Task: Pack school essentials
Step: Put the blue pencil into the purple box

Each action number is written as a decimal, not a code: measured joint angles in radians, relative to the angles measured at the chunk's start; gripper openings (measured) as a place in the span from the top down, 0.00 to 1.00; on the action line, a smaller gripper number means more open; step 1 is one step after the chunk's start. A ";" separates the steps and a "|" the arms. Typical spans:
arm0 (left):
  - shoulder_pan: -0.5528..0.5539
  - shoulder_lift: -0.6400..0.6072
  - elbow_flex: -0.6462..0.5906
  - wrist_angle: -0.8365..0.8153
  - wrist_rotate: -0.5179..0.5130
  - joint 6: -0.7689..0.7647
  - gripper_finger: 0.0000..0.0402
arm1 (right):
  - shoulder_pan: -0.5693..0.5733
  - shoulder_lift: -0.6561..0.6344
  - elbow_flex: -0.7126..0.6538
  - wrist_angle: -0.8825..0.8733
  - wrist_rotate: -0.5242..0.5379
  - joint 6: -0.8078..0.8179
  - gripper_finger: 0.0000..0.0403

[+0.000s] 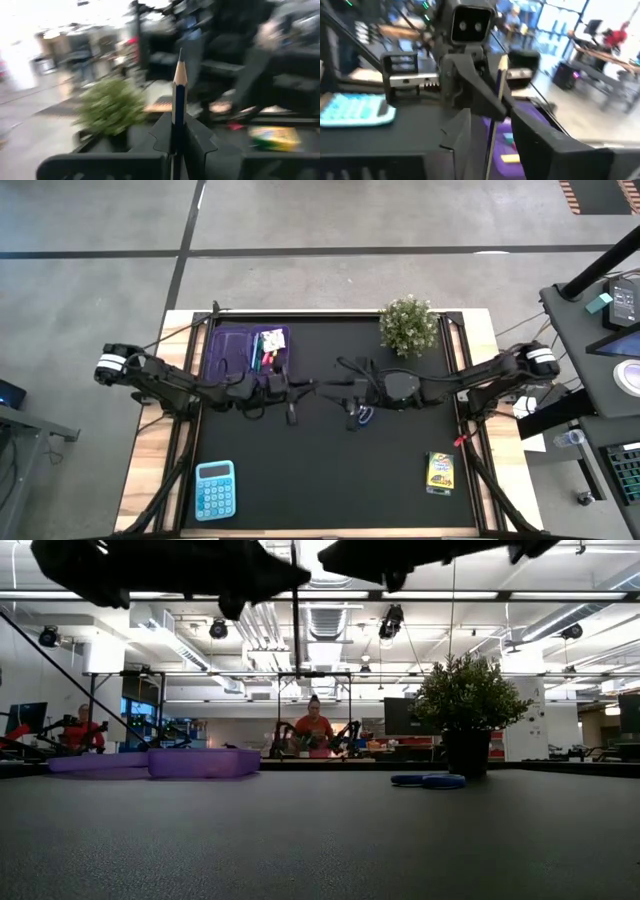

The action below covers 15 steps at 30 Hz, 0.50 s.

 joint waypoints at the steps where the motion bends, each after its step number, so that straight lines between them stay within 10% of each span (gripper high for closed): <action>1: 0.009 -0.010 0.006 -0.042 -0.041 0.000 0.99 | 0.000 -0.021 0.000 -0.046 0.017 0.009 0.65; 7: 0.111 -0.095 0.099 -0.596 -0.449 -0.192 0.99 | 0.000 -0.141 0.000 -0.232 0.066 0.067 0.60; 15: 0.419 -0.086 0.300 -1.339 -0.433 -0.631 0.99 | 0.000 -0.185 -0.002 -0.288 0.067 0.053 0.64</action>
